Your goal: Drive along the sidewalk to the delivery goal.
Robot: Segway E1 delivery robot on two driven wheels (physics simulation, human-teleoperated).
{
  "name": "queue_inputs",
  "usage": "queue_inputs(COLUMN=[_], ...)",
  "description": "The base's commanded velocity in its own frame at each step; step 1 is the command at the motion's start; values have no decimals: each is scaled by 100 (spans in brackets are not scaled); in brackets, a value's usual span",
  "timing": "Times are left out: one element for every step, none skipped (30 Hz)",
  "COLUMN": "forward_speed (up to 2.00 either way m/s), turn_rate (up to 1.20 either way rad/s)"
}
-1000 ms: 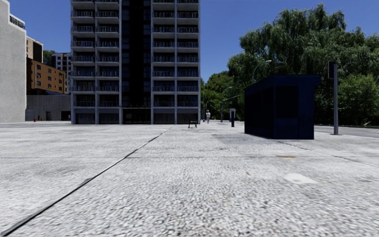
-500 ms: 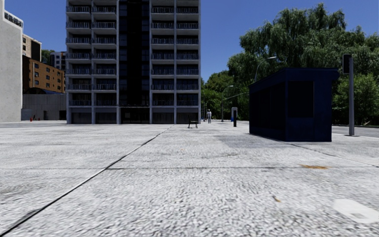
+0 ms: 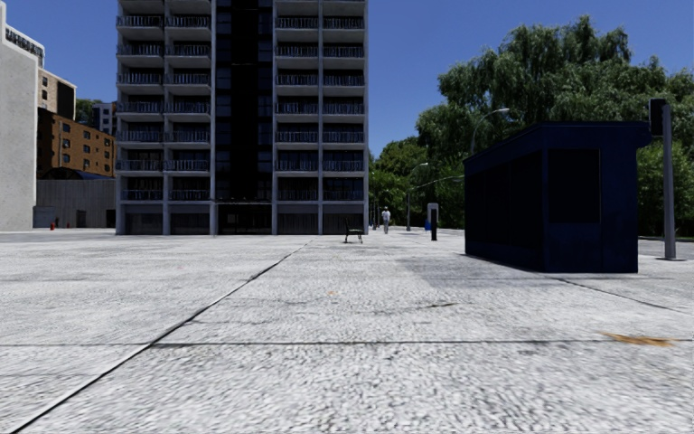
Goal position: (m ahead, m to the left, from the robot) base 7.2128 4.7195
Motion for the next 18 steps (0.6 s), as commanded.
queue_inputs(forward_speed=[133,133,133,133,133,133,133,133,133,133,133,133,133,133,133,133,133,133], turn_rate=[0,0,0,0,0,0,0,0,0,0,0,0,0,0,0,0,0,0])
